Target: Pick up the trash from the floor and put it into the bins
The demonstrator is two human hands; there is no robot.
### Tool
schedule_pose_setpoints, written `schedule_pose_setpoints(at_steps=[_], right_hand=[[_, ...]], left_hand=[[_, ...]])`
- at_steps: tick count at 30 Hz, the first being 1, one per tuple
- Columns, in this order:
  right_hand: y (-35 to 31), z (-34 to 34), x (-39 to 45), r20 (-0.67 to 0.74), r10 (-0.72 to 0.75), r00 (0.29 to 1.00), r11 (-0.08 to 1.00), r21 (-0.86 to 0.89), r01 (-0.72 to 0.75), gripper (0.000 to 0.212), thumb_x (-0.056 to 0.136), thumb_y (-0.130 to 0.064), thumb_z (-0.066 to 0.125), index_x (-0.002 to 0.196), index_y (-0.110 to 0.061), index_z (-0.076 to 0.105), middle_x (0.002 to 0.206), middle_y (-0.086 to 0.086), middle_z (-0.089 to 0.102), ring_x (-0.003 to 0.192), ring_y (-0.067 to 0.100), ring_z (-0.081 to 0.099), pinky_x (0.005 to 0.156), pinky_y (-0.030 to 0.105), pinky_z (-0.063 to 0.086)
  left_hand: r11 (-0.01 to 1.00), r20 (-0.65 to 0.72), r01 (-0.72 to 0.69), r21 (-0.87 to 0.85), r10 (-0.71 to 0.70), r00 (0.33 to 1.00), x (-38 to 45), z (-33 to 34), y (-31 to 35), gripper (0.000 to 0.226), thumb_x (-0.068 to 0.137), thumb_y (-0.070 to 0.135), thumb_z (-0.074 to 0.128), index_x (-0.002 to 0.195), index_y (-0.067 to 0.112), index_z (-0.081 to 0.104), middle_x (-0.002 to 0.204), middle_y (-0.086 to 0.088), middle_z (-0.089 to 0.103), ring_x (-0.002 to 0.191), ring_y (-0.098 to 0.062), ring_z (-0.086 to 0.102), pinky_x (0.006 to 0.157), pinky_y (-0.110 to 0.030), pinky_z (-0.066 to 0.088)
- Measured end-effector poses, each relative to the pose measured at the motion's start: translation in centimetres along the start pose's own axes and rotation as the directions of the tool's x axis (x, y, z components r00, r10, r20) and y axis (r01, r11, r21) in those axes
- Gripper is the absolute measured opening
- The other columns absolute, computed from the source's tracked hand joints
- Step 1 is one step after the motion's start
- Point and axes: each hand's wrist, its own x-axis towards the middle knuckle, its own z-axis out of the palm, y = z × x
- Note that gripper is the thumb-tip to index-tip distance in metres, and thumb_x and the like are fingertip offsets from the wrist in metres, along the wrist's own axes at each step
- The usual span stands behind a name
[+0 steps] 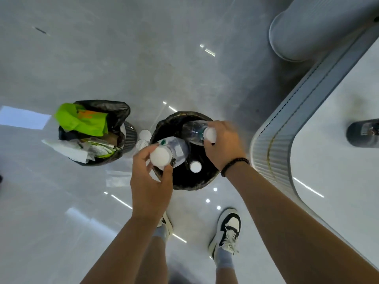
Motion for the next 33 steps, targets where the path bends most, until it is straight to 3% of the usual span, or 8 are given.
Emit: schedule_pose_setpoints(at_steps=[5, 8, 11, 15, 18, 21, 27, 33], right_hand=[[0.8, 2.1, 2.1, 0.012, 0.067, 0.998, 0.995, -0.081, -0.066, 0.037, 0.085, -0.016, 0.058, 0.122, -0.019, 0.055, 0.121, 0.003, 0.054, 0.102, 0.025, 0.056, 0.081, 0.033, 0.048], [1.2, 3.3, 2.5, 0.089, 0.128, 0.988, 0.986, -0.118, -0.117, 0.037, 0.087, -0.019, 0.057, 0.124, -0.018, 0.052, 0.125, 0.004, 0.053, 0.105, 0.026, 0.055, 0.083, 0.034, 0.048], [2.0, 4.4, 2.9, 0.202, 0.17, 0.965, 0.981, -0.128, -0.146, 0.04, 0.089, -0.014, 0.053, 0.129, -0.018, 0.05, 0.129, 0.007, 0.049, 0.11, 0.028, 0.054, 0.088, 0.035, 0.046], [2.9, 4.9, 2.7, 0.245, 0.209, 0.947, 0.978, -0.056, -0.202, 0.042, 0.088, -0.006, 0.051, 0.129, -0.015, 0.051, 0.131, 0.007, 0.047, 0.111, 0.025, 0.052, 0.093, 0.031, 0.042], [3.1, 4.8, 2.3, 0.253, 0.249, 0.935, 0.968, -0.026, -0.25, 0.041, 0.089, -0.009, 0.05, 0.13, -0.015, 0.049, 0.133, 0.006, 0.045, 0.11, 0.024, 0.052, 0.093, 0.032, 0.044], [3.4, 4.8, 1.6, 0.269, 0.273, 0.924, 0.958, 0.008, -0.285, 0.041, 0.09, -0.01, 0.049, 0.131, -0.015, 0.049, 0.135, 0.004, 0.043, 0.109, 0.023, 0.052, 0.095, 0.034, 0.046], [4.0, 5.1, 0.6, 0.269, 0.281, 0.921, 0.943, 0.1, -0.317, 0.038, 0.091, -0.01, 0.049, 0.129, -0.014, 0.051, 0.135, 0.003, 0.041, 0.096, 0.017, 0.051, 0.083, 0.024, 0.041], [3.5, 4.8, 0.6, 0.218, 0.249, 0.944, 0.937, 0.194, -0.291, 0.036, 0.09, -0.009, 0.05, 0.125, -0.014, 0.055, 0.134, 0.002, 0.044, 0.111, 0.019, 0.053, 0.094, 0.023, 0.042]], left_hand=[[0.998, -0.047, -0.012, 0.06, 0.015, 0.999, 0.1, -0.6, -0.5, 0.053, 0.074, 0.001, 0.073, 0.11, 0.029, 0.046, 0.107, 0.032, 0.051, 0.101, 0.003, 0.056, 0.089, -0.012, 0.048], [0.997, -0.019, -0.031, 0.07, 0.032, 0.999, -0.3, -1.4, -0.7, 0.054, 0.073, -0.002, 0.075, 0.11, 0.025, 0.047, 0.107, 0.043, 0.047, 0.102, 0.011, 0.055, 0.086, -0.013, 0.05], [0.998, -0.044, -0.051, 0.039, 0.052, 0.998, 0.2, -1.9, -0.5, 0.061, 0.073, -0.003, 0.076, 0.11, 0.034, 0.046, 0.11, 0.038, 0.05, 0.107, 0.006, 0.056, 0.087, -0.019, 0.052], [0.998, -0.063, -0.065, -0.021, 0.063, 0.996, 1.8, -1.4, 0.3, 0.057, 0.074, -0.009, 0.071, 0.113, 0.024, 0.045, 0.114, 0.028, 0.05, 0.106, 0.008, 0.055, 0.082, -0.007, 0.047], [0.999, 0.004, -0.047, 0.008, 0.047, 0.999, 3.8, 0.0, -0.1, 0.053, 0.078, -0.006, 0.068, 0.116, 0.023, 0.045, 0.115, 0.017, 0.048, 0.105, 0.009, 0.053, 0.087, -0.01, 0.047], [0.998, 0.103, -0.022, 0.056, 0.016, 0.995, 6.0, 1.9, -1.7, 0.048, 0.082, 0.001, 0.065, 0.116, 0.028, 0.043, 0.11, 0.027, 0.045, 0.104, 0.002, 0.054, 0.09, -0.021, 0.05], [0.954, 0.247, 0.087, 0.286, -0.161, 0.956, 8.8, 5.0, -4.3, 0.039, 0.086, 0.005, 0.065, 0.106, 0.026, 0.04, 0.109, 0.001, 0.052, 0.095, -0.012, 0.054, 0.091, -0.031, 0.05], [0.888, 0.302, 0.067, 0.456, -0.225, 0.926, 8.9, 5.2, -4.9, 0.055, 0.088, 0.006, 0.062, 0.138, 0.013, 0.039, 0.134, -0.007, 0.048, 0.124, -0.021, 0.047, 0.104, -0.027, 0.034]])
